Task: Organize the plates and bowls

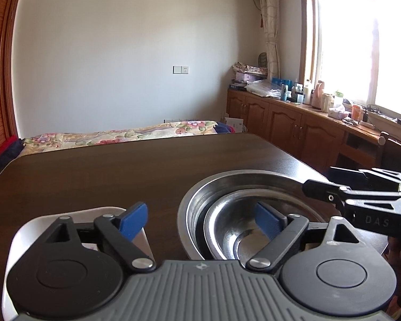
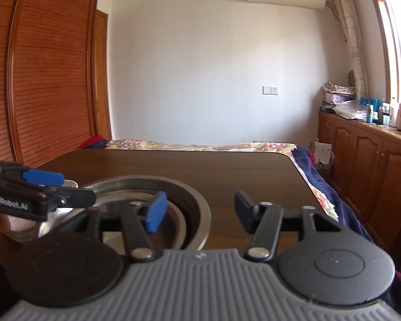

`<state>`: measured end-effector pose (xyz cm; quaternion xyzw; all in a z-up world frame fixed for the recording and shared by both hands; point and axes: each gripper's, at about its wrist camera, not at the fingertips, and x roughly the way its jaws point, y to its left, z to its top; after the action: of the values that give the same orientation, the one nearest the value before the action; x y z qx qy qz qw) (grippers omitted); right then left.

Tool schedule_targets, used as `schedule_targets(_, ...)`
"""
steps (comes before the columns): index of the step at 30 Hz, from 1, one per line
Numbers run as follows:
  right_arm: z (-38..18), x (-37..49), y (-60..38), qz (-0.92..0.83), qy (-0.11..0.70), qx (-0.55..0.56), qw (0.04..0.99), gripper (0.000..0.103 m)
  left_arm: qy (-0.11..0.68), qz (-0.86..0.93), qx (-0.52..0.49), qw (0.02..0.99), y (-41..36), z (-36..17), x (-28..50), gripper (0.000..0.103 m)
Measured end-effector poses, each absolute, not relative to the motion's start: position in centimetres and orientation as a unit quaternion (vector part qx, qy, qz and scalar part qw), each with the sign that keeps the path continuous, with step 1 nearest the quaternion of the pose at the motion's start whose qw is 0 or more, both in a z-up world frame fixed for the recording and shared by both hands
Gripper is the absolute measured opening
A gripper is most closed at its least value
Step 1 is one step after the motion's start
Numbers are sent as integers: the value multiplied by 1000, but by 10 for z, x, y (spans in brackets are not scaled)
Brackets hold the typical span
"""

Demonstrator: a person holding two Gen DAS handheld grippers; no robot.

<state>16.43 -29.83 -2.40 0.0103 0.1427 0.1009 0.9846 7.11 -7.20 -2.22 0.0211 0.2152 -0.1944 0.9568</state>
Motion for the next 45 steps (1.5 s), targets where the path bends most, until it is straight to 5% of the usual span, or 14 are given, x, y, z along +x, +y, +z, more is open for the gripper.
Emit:
schedule_targets(4, -33, 168, -300, 98, 153, 21, 983, 73, 217, -188, 24, 958, -74, -26, 70, 91)
schedule_targets(11, -40, 170, -297, 109, 159, 31, 981, 76, 228, -190, 21, 955, -76, -29, 71, 90)
schedule_targets(22, -41, 170, -294, 139, 165, 49, 975, 75, 246, -201, 23, 948, -83, -38, 72, 67)
schedule_targets(28, -41, 169, -292, 146, 167, 53, 974, 67, 253, -203, 22, 946, -87, -39, 74, 55)
schedule_targets(45, -41, 165, -288, 133, 166, 52, 976, 53, 250, -188, 15, 950, -85, -39, 66, 49)
